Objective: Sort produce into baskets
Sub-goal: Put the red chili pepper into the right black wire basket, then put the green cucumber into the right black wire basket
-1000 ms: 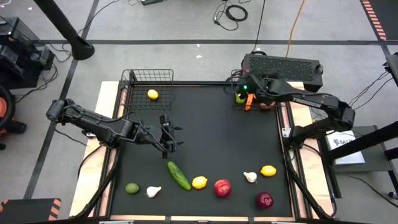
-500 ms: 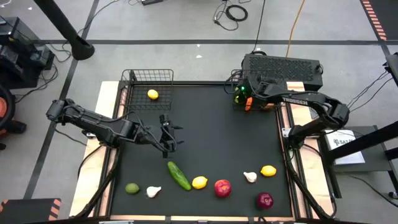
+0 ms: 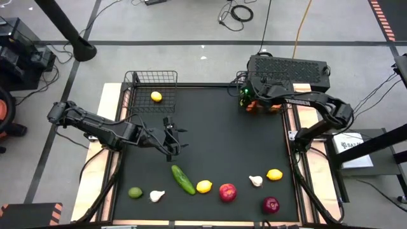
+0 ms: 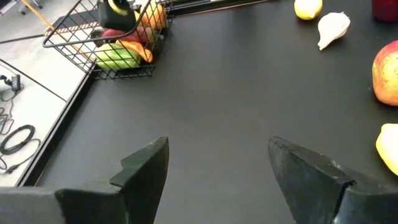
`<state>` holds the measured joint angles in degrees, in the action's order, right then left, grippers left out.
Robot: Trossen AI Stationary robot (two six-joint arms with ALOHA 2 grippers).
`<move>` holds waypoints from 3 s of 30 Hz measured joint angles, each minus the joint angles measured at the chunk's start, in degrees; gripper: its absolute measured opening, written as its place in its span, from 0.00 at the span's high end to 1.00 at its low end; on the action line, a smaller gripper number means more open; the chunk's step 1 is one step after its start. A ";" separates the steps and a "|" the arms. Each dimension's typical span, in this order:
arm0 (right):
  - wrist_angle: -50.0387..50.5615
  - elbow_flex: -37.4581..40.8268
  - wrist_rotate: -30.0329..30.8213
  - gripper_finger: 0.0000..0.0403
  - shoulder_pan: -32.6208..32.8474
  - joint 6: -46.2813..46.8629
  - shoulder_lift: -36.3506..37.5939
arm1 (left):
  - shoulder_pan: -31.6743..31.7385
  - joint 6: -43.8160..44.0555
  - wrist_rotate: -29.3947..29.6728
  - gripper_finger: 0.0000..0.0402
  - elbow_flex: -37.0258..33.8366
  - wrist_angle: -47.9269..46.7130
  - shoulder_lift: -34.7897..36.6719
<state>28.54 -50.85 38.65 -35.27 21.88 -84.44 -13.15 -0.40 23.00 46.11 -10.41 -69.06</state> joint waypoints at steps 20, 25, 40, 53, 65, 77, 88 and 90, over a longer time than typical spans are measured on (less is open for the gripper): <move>3.02 -5.16 -2.82 0.39 30.58 5.14 24.69 | 0.00 0.07 0.00 0.30 0.00 -0.03 0.00; 2.03 -5.14 -2.64 0.39 41.20 6.08 23.59 | -0.36 1.59 0.00 0.30 0.00 0.01 0.00; -4.84 -5.10 -4.07 0.39 56.26 7.03 4.45 | -9.77 11.84 -5.12 0.30 0.00 -8.14 -0.02; -16.83 -5.07 -12.00 0.39 55.95 1.44 -1.01 | -21.98 22.01 -7.65 0.30 0.00 -11.21 -1.81; -20.64 -5.07 -13.20 0.39 56.02 1.19 -1.06 | -23.19 16.31 -6.87 0.28 0.00 -5.17 -15.03; -20.38 -5.07 -13.28 0.39 56.00 0.53 -1.06 | -18.69 4.41 -12.00 0.20 0.00 -4.03 -20.47; -20.14 -5.07 -13.28 0.39 56.00 -0.25 -1.06 | -13.59 -1.48 -17.94 0.20 -0.04 -7.76 -20.82; -20.14 -5.07 -13.28 0.39 56.00 -0.27 -1.06 | -13.09 -2.00 -18.37 0.20 -0.54 -7.58 -21.39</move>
<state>8.40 -55.92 25.36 20.73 21.61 -85.49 -26.23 -2.40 4.63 45.57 -17.99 -90.45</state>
